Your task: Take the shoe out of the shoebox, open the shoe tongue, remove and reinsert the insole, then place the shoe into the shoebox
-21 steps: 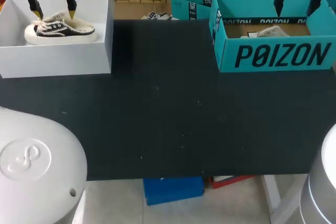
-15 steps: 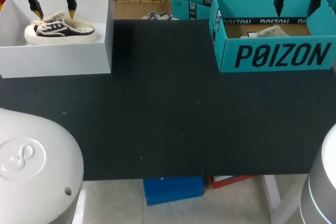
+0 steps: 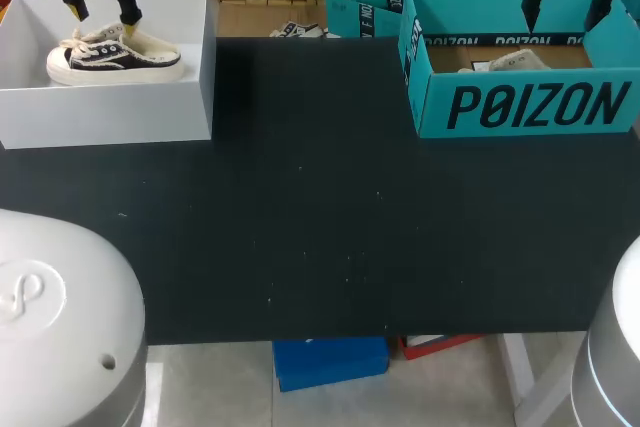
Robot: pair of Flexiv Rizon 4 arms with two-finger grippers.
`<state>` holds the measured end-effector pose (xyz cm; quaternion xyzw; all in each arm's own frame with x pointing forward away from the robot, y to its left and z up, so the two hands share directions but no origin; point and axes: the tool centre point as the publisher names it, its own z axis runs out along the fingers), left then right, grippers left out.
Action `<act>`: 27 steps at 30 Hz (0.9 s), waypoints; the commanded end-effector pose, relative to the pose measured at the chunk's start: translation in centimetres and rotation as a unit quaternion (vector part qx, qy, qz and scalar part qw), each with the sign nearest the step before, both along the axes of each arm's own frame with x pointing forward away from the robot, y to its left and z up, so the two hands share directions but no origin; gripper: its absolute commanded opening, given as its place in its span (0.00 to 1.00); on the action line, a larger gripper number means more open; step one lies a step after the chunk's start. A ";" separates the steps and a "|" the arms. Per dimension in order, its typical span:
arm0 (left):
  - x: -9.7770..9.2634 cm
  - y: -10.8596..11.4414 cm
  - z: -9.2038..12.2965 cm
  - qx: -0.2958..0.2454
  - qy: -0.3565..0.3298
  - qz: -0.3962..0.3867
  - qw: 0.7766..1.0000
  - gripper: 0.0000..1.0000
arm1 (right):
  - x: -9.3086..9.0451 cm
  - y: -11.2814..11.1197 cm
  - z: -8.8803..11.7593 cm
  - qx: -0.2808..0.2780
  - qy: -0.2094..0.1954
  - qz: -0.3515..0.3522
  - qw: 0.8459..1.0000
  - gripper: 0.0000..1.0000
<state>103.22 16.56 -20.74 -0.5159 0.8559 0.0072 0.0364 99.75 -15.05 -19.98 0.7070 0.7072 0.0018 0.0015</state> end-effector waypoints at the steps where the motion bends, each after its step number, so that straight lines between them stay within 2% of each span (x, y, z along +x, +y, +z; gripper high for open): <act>1: 2.1 1.2 -0.9 -0.016 0.006 -0.133 0.991 1.00 | 0.1 0.0 0.0 0.000 0.001 0.000 1.000 1.00; 6: 4.5 3.1 -2.1 -0.008 -0.004 -0.235 0.972 1.00 | 0.1 0.0 0.0 0.000 0.001 0.000 1.000 1.00; 12: 7.5 4.8 -3.6 -0.008 0.009 -0.308 0.951 1.00 | 0.1 0.0 0.0 0.000 0.001 0.000 1.000 1.00; 14: 8.4 4.9 -4.2 -0.006 -0.013 -0.307 0.952 1.00 | 0.1 0.0 0.0 0.000 0.001 0.000 1.000 1.00; 27: 8.4 4.9 -4.2 -0.006 -0.013 -0.307 0.952 1.00 | 0.1 0.0 0.0 0.000 0.001 0.000 1.000 1.00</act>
